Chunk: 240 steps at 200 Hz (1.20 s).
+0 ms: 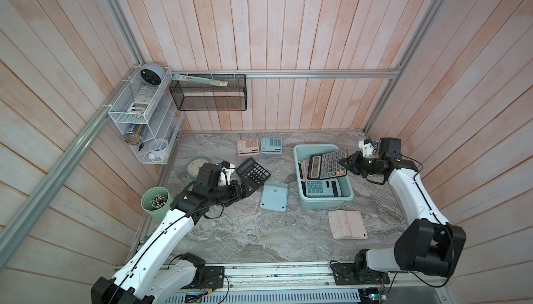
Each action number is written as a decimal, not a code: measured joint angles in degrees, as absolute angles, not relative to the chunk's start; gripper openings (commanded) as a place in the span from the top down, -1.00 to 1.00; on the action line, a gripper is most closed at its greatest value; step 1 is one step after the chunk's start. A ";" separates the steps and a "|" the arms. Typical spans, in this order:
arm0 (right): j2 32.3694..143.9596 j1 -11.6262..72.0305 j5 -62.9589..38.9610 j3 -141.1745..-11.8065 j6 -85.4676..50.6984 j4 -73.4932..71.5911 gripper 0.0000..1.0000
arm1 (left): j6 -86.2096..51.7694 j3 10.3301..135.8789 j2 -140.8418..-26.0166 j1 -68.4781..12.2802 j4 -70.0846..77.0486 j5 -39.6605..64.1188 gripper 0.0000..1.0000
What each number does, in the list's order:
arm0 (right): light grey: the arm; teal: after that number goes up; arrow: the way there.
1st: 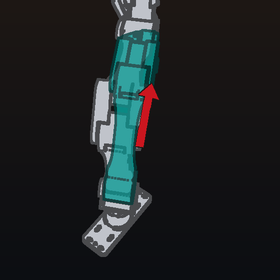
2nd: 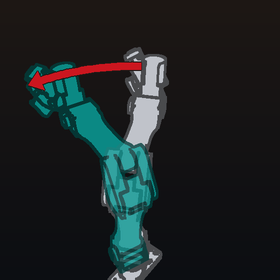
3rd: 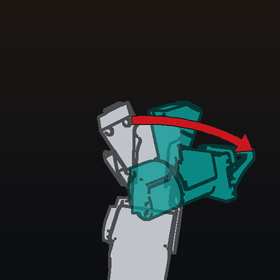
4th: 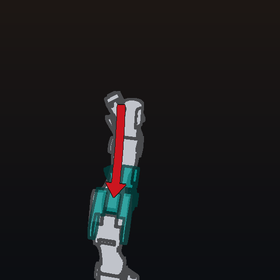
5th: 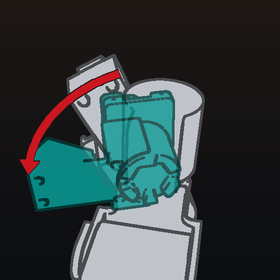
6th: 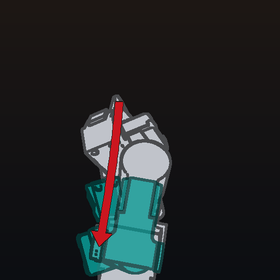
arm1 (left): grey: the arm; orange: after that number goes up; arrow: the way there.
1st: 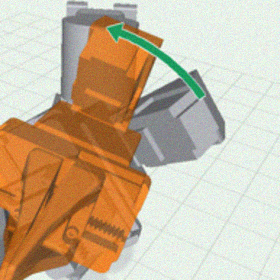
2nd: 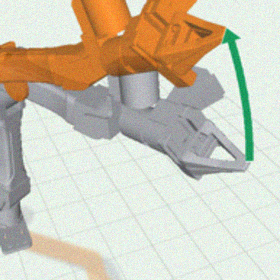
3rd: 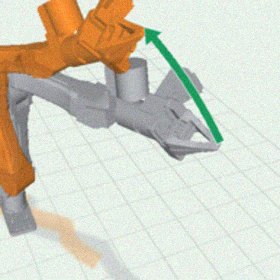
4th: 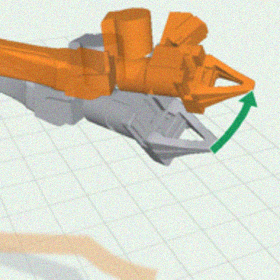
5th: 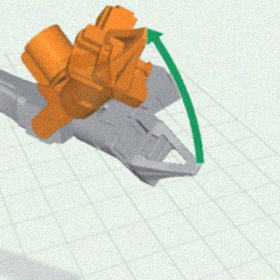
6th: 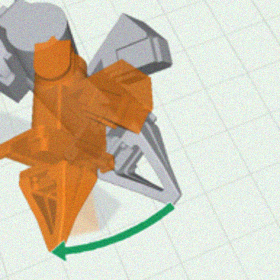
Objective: Put the calculator in the storage box
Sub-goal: Place the calculator in the storage box.
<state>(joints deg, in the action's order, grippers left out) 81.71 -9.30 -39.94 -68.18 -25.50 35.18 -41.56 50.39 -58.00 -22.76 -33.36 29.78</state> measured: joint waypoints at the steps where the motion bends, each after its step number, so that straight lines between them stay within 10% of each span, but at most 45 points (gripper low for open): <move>1: 81.80 -9.30 -39.94 -68.23 -25.45 35.18 1.00 | -41.56 50.39 -58.00 -22.76 -33.36 29.76 -1.00; 185: 97.78 -3.14 -41.10 -73.82 -23.14 28.99 1.00 | -41.58 50.09 -60.71 -22.76 -31.46 29.98 -1.00; 240: 99.33 -0.67 -35.77 -77.56 -20.32 31.29 0.48 | -41.58 50.06 -60.71 -22.76 -31.00 29.98 -1.00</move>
<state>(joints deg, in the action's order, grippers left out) 99.33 -0.67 -35.77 -77.56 -20.32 31.29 -41.58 50.06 -60.71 -22.76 -31.00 29.98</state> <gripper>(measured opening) 0.232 0.999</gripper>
